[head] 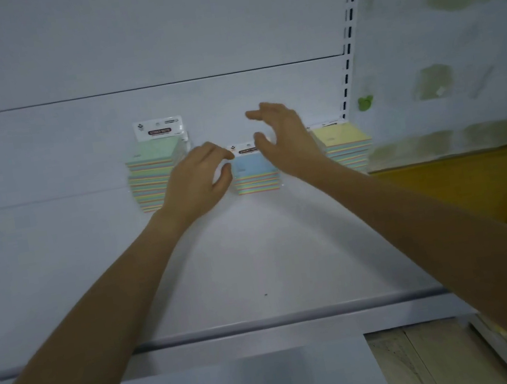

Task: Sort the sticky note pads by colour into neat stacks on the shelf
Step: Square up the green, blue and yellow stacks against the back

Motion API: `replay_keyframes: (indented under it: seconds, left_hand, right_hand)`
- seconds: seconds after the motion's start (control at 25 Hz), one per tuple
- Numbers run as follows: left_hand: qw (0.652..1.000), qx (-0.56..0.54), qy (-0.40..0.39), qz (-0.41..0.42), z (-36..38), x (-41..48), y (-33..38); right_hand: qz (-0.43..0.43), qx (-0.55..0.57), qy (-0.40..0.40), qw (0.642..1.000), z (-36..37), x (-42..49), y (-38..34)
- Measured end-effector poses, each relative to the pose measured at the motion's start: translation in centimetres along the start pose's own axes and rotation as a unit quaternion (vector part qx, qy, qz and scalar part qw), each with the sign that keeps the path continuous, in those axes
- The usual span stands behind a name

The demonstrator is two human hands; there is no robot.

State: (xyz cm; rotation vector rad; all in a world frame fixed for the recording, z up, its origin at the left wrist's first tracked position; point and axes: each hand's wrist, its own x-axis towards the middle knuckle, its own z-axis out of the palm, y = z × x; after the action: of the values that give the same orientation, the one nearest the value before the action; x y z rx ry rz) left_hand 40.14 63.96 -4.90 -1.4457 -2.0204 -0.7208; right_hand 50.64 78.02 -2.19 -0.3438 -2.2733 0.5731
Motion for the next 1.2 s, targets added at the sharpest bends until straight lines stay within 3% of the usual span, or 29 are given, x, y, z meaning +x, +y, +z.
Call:
replay_keyframes:
  seconds: [0.12,0.2,0.36,0.44,0.72,1.08,1.2]
  left_hand:
    - [0.996,0.017,0.073,-0.047,-2.9,-1.4,-4.0]
    - [0.989,0.012,0.084,-0.121,-4.0,-2.3,-7.1]
    - [0.943,-0.213,-0.006,-0.257,-4.3,-2.7,-10.0]
    - [0.926,-0.278,-0.026,-0.255,-4.3,-3.2,-10.3]
    - [0.915,-0.312,0.024,-0.254,-3.3,-3.9,-11.6]
    - [0.907,-0.316,0.080,-0.265,-3.4,-3.9,-11.9]
    - [0.922,-0.297,0.086,-0.233,-3.2,-4.0,-12.0]
  right_hand:
    - [-0.007,0.033,-0.046,0.998,4.3,0.1,-3.8]
    - [0.019,0.056,-0.083,0.995,6.8,-0.1,-6.1]
    - [0.091,0.055,-0.156,0.982,11.1,-0.1,-9.3]
    - [0.132,0.062,-0.116,0.982,12.7,0.3,-10.1]
    - [0.177,0.131,0.029,0.975,14.7,-0.9,-10.5]
    - [0.186,0.184,0.056,0.964,13.9,-0.4,-10.7]
    - [0.214,0.195,0.062,0.955,13.0,-0.3,-11.2]
